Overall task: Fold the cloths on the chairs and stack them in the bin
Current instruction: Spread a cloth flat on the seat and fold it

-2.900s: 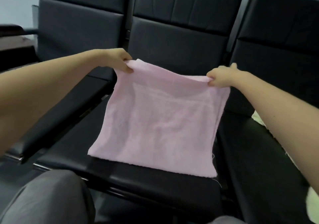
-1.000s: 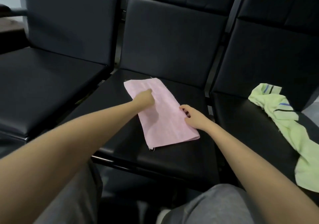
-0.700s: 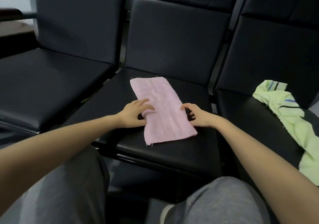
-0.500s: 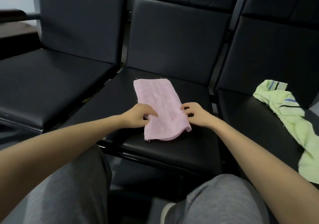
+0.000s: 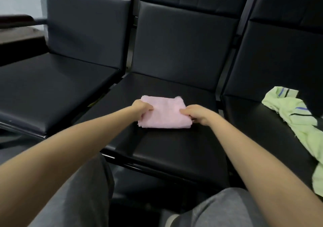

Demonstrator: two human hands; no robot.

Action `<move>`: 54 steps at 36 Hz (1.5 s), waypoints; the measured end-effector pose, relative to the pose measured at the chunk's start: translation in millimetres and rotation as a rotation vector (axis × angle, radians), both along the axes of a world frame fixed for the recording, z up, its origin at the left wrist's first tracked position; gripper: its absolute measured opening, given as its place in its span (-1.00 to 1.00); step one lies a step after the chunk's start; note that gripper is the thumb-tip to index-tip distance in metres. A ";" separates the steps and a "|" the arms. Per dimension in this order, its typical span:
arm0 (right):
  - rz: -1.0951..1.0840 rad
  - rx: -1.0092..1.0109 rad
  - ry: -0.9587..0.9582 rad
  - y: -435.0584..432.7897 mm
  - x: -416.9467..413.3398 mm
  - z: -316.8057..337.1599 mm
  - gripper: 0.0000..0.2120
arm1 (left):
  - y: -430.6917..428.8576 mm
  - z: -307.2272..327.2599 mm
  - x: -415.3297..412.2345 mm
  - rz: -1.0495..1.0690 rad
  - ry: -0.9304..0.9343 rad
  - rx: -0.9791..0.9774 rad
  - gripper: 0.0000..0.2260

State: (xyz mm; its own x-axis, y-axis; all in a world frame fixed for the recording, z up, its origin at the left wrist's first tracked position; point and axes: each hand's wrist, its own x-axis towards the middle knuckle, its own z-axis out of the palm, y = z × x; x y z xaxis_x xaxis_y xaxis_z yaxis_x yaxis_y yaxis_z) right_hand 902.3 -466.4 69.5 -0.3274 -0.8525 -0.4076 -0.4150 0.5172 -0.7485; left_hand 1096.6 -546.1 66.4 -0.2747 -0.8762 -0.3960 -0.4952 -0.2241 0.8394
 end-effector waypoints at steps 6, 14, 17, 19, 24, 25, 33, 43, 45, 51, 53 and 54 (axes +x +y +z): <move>-0.179 -0.049 0.010 -2.8 18.7 -9.8 -0.67 | 7.8 3.1 -15.2 0.036 -0.217 -0.117 -0.59; -0.298 -0.009 -0.140 -6.1 26.9 -3.0 -0.45 | 9.2 8.3 -29.3 0.089 -0.218 -0.019 -0.42; -0.306 0.031 -0.123 1.0 28.6 2.6 -0.52 | 10.9 17.7 -30.9 0.069 -0.016 0.082 -0.59; -0.331 0.059 -0.172 10.2 26.6 8.4 -0.59 | 13.6 20.3 -30.4 0.114 0.112 0.166 -0.62; -0.481 -0.112 -0.370 44.4 1.7 15.8 -0.50 | 30.8 27.5 -41.6 0.089 0.327 0.338 -0.84; -0.498 -0.133 -0.382 52.3 -5.5 16.6 -0.45 | 35.7 29.5 -46.1 0.082 0.351 0.374 -0.88; -0.658 -0.145 -0.256 143.8 -49.3 37.0 -0.60 | 111.0 46.7 -105.2 -0.219 0.343 0.390 -0.90; -0.881 -0.269 -0.360 338.1 -100.3 -0.3 -0.58 | 280.0 26.2 -175.5 -0.373 0.477 0.477 -0.66; -0.935 -0.214 -0.356 372.8 -105.5 -9.4 -0.59 | 314.6 11.1 -176.4 -0.370 0.490 0.493 -0.61; -0.889 -0.107 -0.419 454.0 -102.1 -57.3 -0.72 | 394.0 -64.1 -171.7 -0.314 0.437 0.603 -0.54; -0.841 -0.048 -0.437 472.1 -100.0 -76.3 -0.61 | 411.3 -87.0 -166.1 -0.305 0.377 0.629 -0.54; -0.816 0.006 -0.441 478.7 -99.4 -86.0 -0.59 | 419.2 -100.7 -163.7 -0.317 0.325 0.628 -0.54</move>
State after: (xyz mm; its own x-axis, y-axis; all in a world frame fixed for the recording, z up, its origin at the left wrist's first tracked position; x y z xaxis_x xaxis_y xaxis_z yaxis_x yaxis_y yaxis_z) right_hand 802.9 12.3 -16.6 -0.6392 -0.4235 -0.6420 0.4014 0.5284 -0.7482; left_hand 932.9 -126.9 -34.3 -0.6624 -0.3744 -0.6488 -0.3655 -0.5945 0.7162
